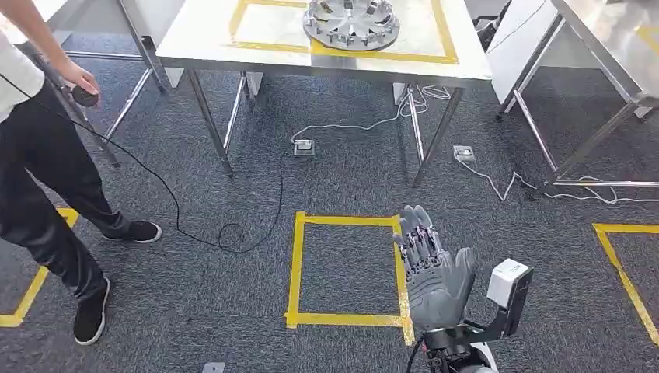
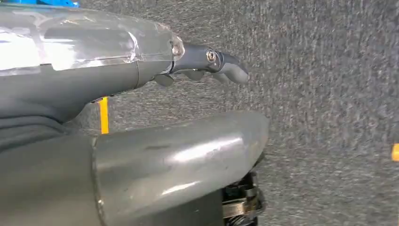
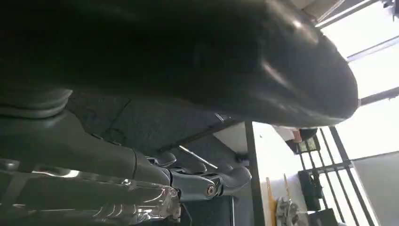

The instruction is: Take the parts from the cabinet and place them on the table.

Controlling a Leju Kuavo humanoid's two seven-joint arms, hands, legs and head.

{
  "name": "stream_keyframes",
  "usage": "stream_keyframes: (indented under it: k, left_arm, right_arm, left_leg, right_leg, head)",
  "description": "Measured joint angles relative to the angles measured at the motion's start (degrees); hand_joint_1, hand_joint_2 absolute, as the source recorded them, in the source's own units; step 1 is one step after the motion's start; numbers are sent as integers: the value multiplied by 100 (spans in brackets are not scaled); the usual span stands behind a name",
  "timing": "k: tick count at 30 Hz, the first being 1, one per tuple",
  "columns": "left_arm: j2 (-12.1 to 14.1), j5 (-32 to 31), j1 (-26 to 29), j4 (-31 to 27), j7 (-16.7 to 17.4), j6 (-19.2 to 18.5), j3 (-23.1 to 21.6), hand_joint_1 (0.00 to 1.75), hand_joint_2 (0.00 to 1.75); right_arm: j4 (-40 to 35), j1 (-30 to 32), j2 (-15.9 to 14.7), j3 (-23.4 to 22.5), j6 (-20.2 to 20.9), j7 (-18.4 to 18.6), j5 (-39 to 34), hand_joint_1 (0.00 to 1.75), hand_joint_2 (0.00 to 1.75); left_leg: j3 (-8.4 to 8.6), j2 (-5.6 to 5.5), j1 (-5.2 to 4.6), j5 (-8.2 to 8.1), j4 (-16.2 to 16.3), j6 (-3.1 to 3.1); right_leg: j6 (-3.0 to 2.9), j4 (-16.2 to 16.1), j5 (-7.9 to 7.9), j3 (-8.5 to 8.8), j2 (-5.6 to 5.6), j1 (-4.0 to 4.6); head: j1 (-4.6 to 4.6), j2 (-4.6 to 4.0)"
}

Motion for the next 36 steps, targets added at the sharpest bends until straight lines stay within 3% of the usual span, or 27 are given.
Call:
stream_keyframes:
  k: [1, 4, 6, 8, 9, 11, 12, 13, 14, 15, 16, 17, 18, 20, 22, 23, 24, 25, 27, 28, 29, 30, 31, 32, 33, 34, 36]
  left_arm:
    - [0, -11, -3, -2, 18, 4, -20, 0, 0]
    - [0, -13, 0, -2, 72, 24, -31, 0, 0]
    - [-2, -9, 1, -2, 81, 31, -39, 0, 0]
    - [2, -9, -6, -2, 88, 31, -50, 0, 0]
    - [2, -9, -8, -2, 92, 31, -64, 0, 0]
    - [2, -9, -3, 0, 103, 28, -72, 0, 0]
    - [2, -9, -2, 0, 120, 28, -74, 0, 0]
    - [7, -9, -2, 0, 129, 28, -79, 0, 0]
    - [9, -9, -2, 0, 131, 28, -88, 0, 0]
    - [11, -9, -3, 0, 131, 28, -109, 0, 0]
    - [11, -9, -2, 0, 131, 26, -120, 0, 0]
    - [11, -9, -3, 0, 131, 26, -123, 0, 0]
    - [15, -9, -5, 0, 131, 22, -123, 0, 0]
    - [20, -7, 11, 2, 129, 20, -127, 0, 0]
    - [18, -2, 19, -2, 131, 17, -131, 0, 0]
    - [13, -2, 2, 0, 131, 19, -131, 0, 0]
    - [11, -2, 4, 0, 127, 20, -131, 0, 0]
    - [7, -2, 10, 0, 125, 17, -136, 0, 0]
    - [9, -4, 38, 2, 131, 15, -158, 0, 0]
    - [20, -11, 42, 4, 131, 9, -164, 0, 0]
    - [22, -15, 37, 7, 131, 0, -166, 0, 0]
    - [20, -18, 30, 4, 131, -11, -168, 0, 0]
    - [17, -18, 22, 4, 127, -39, -171, 0, 0]
    - [20, -16, 17, 2, 123, -63, -171, 0, 0]
    - [22, -7, 13, 2, 111, -90, -171, 0, 0]
    - [28, 9, 12, 2, 109, -111, -171, 0, 0]
    - [44, 74, 15, 4, 94, -155, -171, 0, 0]
  right_arm:
    - [0, -18, 0, -4, -133, 102, 190, 0, 0]
    - [15, 15, 64, -101, -497, 508, 1121, 0, 0]
    - [20, 62, 140, -195, -530, 525, 1106, 0, 0]
    - [26, 73, 228, -243, -543, 490, 1026, 0, 0]
    - [37, 81, 291, -291, -545, 455, 989, 0, 0]
    - [70, 144, 391, -393, -558, 383, 936, 0, 0]
    - [87, 173, 430, -441, -560, 357, 925, 0, 0]
    - [105, 185, 474, -483, -560, 346, 910, 0, 0]
    - [118, 196, 516, -529, -562, 330, 877, 0, 0]
    - [131, 220, 557, -584, -567, 311, 851, 0, 0]
    - [131, 236, 586, -621, -569, 284, 818, 0, 0]
    - [131, 243, 610, -651, -569, 269, 818, 0, 0]
    - [129, 241, 623, -693, -569, 265, 816, 0, 0]
    - [129, 240, 647, -750, -569, 256, 814, 0, 0]
    - [127, 260, 673, -782, -573, 252, 812, 0, 0]
    - [127, 283, 679, -817, -575, 250, 810, 0, 0]
    - [125, 269, 695, -848, -575, 247, 814, 0, 0]
    - [131, 246, 695, -870, -575, 247, 809, 0, 0]
    - [149, 265, 717, -892, -575, 237, 805, 0, 0]
    - [159, 280, 728, -900, -575, 217, 805, 0, 0]
    - [160, 296, 739, -918, -575, 197, 827, 0, 0]
    - [157, 318, 754, -951, -575, 164, 879, 0, 0]
    - [151, 346, 776, -1003, -575, 145, 943, 0, 0]
    - [118, 375, 800, -1056, -575, 134, 1045, 0, 0]
    - [65, 388, 813, -1104, -575, 127, 1173, 0, 0]
    - [7, 399, 846, -1147, -575, 127, 1307, 0, 0]
    - [-107, 457, 896, -1246, -575, 215, 1650, 0, 0]
  left_leg:
    - [-7, 5, 0, 20, -2, -26]
    - [-68, 78, -10, 95, 7, -133]
    - [-49, 135, -8, 146, -30, -214]
    - [-109, 65, -2, -17, 76, -233]
    - [-189, 22, -3, -229, 295, -238]
    - [-521, -21, 1, -739, 1181, -266]
    - [-645, -24, 0, -878, 1522, -276]
    - [-673, -24, 0, -883, 1652, -281]
    - [-562, -28, 0, -761, 1524, -275]
    - [-304, -48, 1, -534, 1124, -259]
    - [13, -151, 6, -301, 595, -241]
    - [256, -433, 25, -198, 150, -210]
    - [325, -718, 60, -296, 44, -184]
    - [305, -583, 35, -272, 26, -160]
    - [307, -388, 54, -222, -19, -80]
    - [306, -282, 74, -194, -50, -42]
    - [294, -195, 74, -185, -66, -21]
    - [282, -89, 66, -177, -65, -7]
    - [253, 129, 46, -175, -62, -2]
    - [243, 220, 40, -174, -59, -3]
    - [237, 304, 37, -173, -59, -5]
    - [235, 372, 37, -172, -59, -7]
    - [245, 422, 38, -171, -60, -10]
    - [258, 479, 37, -169, -62, -17]
    - [260, 516, 25, -163, -63, -47]
    - [244, 555, 7, -161, -54, -85]
    - [262, 654, 19, -139, -81, -140]
  right_leg:
    - [-41, -465, 82, 257, 4, 8]
    - [-138, -610, 38, 258, 30, 61]
    - [-243, -685, 133, 245, 74, 61]
    - [-287, -724, 206, 255, 80, 32]
    - [-323, -727, 231, 223, 106, 29]
    - [-354, -707, 279, 139, 140, 43]
    - [-354, -691, 301, 94, 166, 56]
    - [-352, -664, 319, 49, 202, 59]
    - [-340, -631, 329, 7, 260, 60]
    - [-334, -596, 332, -23, 311, 59]
    - [-330, -559, 331, -43, 367, 57]
    - [-318, -515, 324, -60, 408, 52]
    - [-274, -476, 317, -118, 449, 85]
    - [-192, -452, 362, -185, 594, 28]
    - [-92, -481, 433, -257, 792, 30]
    - [-83, -400, 362, -290, 664, 37]
    - [-49, -209, 190, -389, 382, 53]
    - [-9, 181, -53, -567, 201, 43]
    - [55, 1028, -440, -918, 68, -4]
    - [73, 1206, -465, -964, 43, -23]
    - [79, 1118, -361, -877, 30, -37]
    - [76, 815, -173, -689, 9, -43]
    - [61, 308, 70, -390, -47, -42]
    - [26, -251, 286, -65, -182, -34]
    - [-13, -566, 213, 92, -424, 22]
    - [-85, -605, 228, 77, -417, 56]
    - [-141, -587, 233, 31, -315, 73]
  head:
    - [22, 0]
    - [28, 0]
    - [28, 0]
    - [-2, 0]
    - [-50, 0]
    - [-168, 0]
    - [-190, 0]
    - [-201, 0]
    - [-212, 0]
    - [-223, 0]
    - [-240, 0]
    - [-251, 0]
    - [-251, 0]
    - [-212, 0]
    - [-238, 0]
    - [-245, 0]
    - [-151, 0]
    - [-85, 0]
    - [-52, 0]
    - [-48, 0]
    - [-39, 0]
    - [-35, 0]
    - [-20, 0]
    - [4, 0]
    - [24, 0]
    - [22, 0]
    - [24, 2]
